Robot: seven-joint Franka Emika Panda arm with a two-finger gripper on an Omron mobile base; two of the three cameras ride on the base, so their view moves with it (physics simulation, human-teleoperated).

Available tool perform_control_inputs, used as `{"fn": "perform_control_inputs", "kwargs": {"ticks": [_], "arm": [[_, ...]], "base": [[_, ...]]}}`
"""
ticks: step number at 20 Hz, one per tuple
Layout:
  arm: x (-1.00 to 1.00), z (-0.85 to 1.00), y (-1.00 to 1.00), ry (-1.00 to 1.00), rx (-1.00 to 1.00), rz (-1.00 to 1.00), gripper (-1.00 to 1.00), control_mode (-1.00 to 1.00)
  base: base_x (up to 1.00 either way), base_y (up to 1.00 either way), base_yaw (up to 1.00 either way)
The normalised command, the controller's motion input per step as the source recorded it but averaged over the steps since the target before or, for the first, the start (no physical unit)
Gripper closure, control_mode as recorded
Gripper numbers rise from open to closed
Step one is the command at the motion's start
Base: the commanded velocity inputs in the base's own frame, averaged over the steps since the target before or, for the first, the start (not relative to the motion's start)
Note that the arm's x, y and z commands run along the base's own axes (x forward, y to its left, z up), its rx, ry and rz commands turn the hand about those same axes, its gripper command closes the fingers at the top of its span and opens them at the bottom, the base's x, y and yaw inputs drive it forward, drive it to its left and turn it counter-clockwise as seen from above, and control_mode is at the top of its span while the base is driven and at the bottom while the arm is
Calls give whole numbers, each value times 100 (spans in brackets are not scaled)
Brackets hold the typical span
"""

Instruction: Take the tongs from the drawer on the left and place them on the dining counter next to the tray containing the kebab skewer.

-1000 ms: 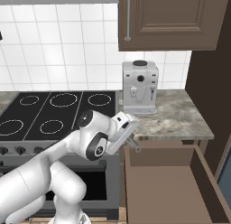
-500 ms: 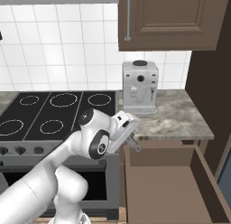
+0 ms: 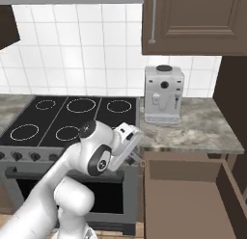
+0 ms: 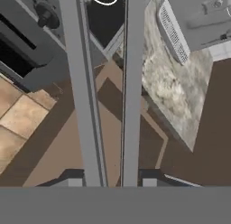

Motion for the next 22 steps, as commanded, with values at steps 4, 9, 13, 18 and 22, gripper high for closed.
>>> {"fn": "perform_control_inputs", "kwargs": {"ticks": [4,9,13,18,22], "arm": [[0,0,0,0,0,0,100,100],[0,0,0,0,0,0,100,100],[0,0,0,0,0,0,100,100],[0,0,0,0,0,0,100,100],[0,0,0,0,0,0,100,100]], "base": [[-38,100,63],[-19,88,76],[-7,90,75],[-7,79,79],[-7,30,93]]}}
